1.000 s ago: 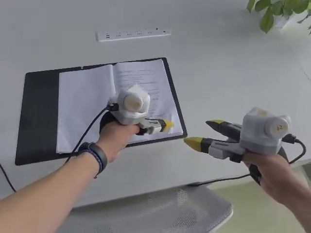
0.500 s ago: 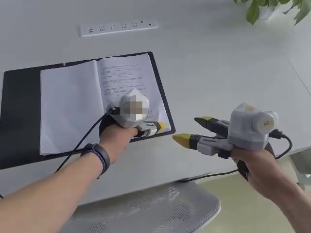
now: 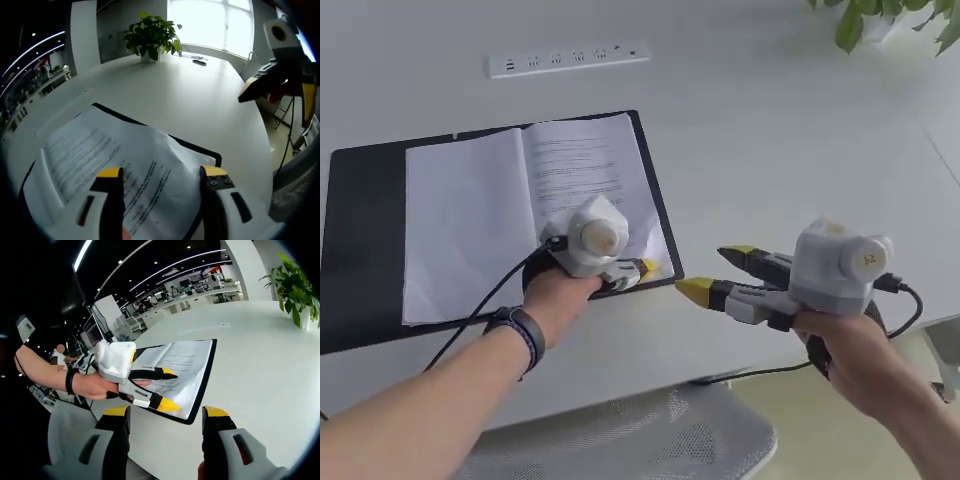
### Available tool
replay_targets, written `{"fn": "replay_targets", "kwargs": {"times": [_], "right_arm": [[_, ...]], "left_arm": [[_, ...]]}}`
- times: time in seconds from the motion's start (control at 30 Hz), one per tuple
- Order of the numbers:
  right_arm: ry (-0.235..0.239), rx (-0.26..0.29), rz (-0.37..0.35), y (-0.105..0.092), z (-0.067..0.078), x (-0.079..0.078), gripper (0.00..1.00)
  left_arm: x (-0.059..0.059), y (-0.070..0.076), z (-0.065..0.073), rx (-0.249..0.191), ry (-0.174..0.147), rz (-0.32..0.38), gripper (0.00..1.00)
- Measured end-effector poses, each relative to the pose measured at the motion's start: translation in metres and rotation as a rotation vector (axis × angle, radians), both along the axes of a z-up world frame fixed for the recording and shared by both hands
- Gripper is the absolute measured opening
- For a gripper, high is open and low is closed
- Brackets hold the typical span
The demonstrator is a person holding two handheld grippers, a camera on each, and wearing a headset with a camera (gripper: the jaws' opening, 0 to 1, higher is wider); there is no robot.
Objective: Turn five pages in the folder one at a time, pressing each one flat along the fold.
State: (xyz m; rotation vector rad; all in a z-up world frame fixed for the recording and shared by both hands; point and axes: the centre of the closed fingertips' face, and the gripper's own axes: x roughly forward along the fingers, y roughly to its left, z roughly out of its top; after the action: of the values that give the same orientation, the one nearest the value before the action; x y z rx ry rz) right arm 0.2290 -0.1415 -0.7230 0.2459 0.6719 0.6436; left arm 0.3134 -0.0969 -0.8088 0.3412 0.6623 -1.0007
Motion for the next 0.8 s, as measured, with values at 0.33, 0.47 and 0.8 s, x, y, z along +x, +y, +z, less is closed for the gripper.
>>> {"fn": "replay_targets", "kwargs": {"times": [0.33, 0.47, 0.8], "right_arm": [[0.009, 0.034, 0.000, 0.006, -0.012, 0.030, 0.52], [0.015, 0.051, 0.003, 0.011, -0.019, 0.047, 0.49], [0.035, 0.083, 0.013, 0.031, -0.020, 0.068, 0.46]], "left_arm": [[0.003, 0.002, 0.000, -0.013, 0.012, 0.008, 0.57], [0.002, 0.003, 0.002, -0.013, 0.012, 0.009, 0.57], [-0.001, 0.003, 0.006, -0.013, 0.012, 0.004, 0.57]]}}
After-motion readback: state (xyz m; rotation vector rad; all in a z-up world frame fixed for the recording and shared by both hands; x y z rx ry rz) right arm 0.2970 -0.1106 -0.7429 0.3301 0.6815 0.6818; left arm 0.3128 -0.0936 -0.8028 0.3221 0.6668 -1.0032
